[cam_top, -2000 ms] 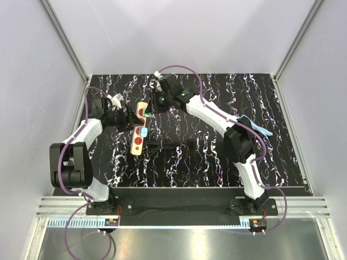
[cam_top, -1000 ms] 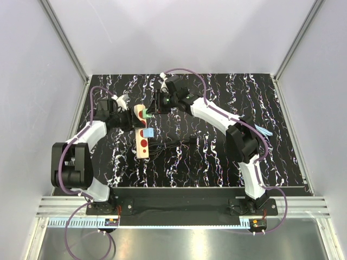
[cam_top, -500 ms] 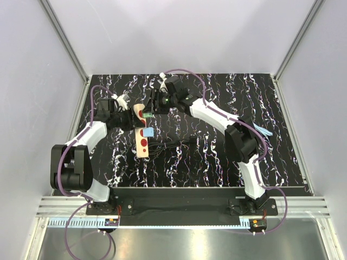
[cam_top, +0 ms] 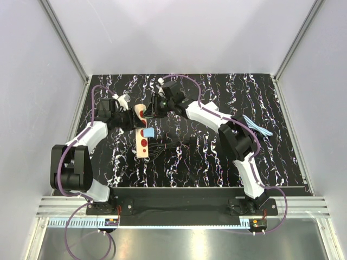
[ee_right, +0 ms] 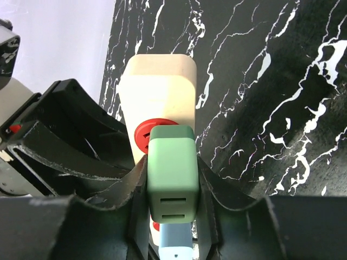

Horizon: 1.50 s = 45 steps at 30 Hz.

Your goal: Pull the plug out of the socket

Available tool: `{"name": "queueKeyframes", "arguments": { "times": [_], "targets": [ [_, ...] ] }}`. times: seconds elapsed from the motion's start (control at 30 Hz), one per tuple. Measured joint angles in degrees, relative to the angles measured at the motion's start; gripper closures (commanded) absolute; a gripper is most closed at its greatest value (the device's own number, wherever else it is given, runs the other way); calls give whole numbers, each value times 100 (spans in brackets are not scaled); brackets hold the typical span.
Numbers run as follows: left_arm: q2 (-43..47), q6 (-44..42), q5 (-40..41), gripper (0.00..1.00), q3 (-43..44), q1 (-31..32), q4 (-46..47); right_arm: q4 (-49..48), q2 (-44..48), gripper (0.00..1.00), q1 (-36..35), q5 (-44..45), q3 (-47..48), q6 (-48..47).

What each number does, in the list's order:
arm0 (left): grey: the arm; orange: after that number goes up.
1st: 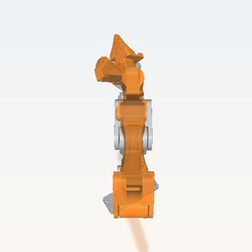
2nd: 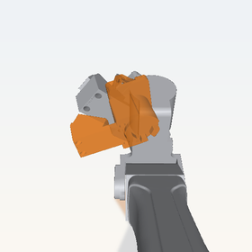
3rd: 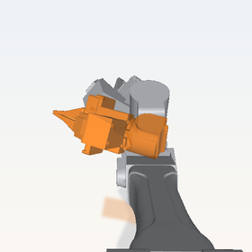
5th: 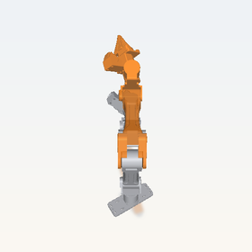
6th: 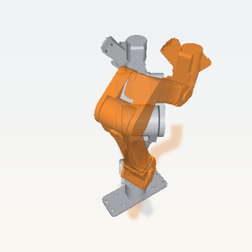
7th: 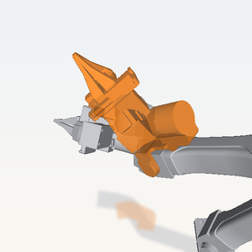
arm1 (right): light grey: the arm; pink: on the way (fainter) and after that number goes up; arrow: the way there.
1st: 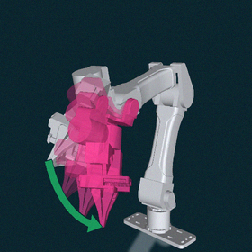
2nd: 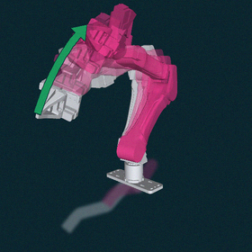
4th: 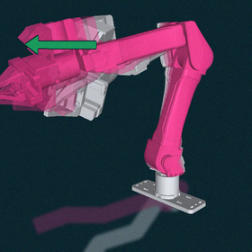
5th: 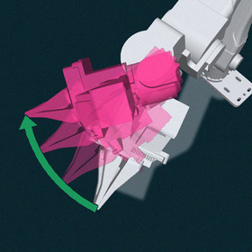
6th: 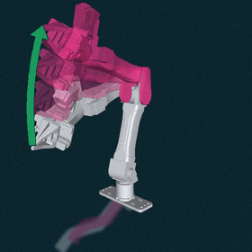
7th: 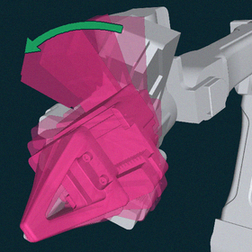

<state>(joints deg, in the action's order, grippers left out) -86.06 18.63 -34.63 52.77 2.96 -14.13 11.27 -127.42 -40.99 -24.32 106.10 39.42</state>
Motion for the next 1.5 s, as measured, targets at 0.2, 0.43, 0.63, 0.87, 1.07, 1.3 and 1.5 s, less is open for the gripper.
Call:
{"name": "queueKeyframes", "arguments": {
  "times": [0.2,0.43,0.63,0.87,1.07,1.3,1.5],
  "targets": [
    [13,48,538,100,0,151,-184,214,4,100,-157,549,4,35],
    [-39,107,767,100,44,240,-404,249,146,100,-289,988,-208,-4],
    [-177,138,844,100,46,164,-573,-125,1062,100,37,732,-1528,120],
    [-439,256,879,100,44,-188,-538,87,1989,100,389,876,-1650,-201],
    [-323,190,713,100,44,-153,-520,413,2214,100,968,868,-1816,-428],
    [188,195,254,100,24,-151,-522,1163,2105,95,1985,876,-1993,-1060],
    [706,199,-133,100,-240,-151,-400,1309,1847,94,2358,852,-2173,-1403]
  ]
}}
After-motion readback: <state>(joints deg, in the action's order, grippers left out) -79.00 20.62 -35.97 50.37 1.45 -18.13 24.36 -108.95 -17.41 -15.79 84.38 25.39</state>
